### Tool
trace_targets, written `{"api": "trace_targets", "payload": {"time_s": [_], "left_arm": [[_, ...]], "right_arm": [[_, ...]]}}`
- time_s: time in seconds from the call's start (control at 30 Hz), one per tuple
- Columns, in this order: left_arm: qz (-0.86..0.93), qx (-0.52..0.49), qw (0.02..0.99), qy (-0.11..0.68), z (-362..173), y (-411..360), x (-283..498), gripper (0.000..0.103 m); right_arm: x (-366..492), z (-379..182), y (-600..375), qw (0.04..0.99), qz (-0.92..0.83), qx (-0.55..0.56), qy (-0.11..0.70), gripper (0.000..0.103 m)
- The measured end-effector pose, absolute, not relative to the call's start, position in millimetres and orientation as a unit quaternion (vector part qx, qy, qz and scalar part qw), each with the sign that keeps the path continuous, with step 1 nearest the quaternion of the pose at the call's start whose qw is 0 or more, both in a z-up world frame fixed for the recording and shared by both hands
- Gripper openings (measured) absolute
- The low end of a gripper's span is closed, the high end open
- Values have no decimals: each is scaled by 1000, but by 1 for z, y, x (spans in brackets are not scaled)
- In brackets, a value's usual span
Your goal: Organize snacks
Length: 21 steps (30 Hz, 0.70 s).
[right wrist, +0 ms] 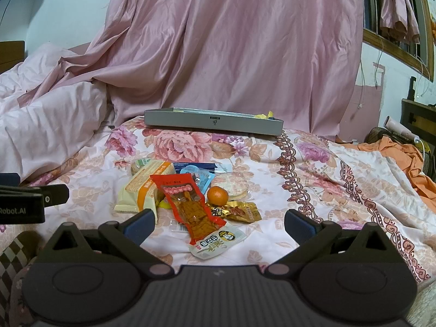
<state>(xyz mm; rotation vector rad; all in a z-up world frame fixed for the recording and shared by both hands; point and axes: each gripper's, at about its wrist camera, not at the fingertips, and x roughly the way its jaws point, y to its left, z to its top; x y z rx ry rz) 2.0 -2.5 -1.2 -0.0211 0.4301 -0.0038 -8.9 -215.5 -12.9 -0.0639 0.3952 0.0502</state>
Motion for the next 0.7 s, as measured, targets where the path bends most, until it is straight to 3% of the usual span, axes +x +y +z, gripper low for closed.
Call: {"api": "trace_targets", "payload": {"time_s": [0.7], "left_arm": [[-3,-13,976,216,0,-2,0,102]], "right_arm": [[-9,-13,-216,979,25,-31,198,103]]}}
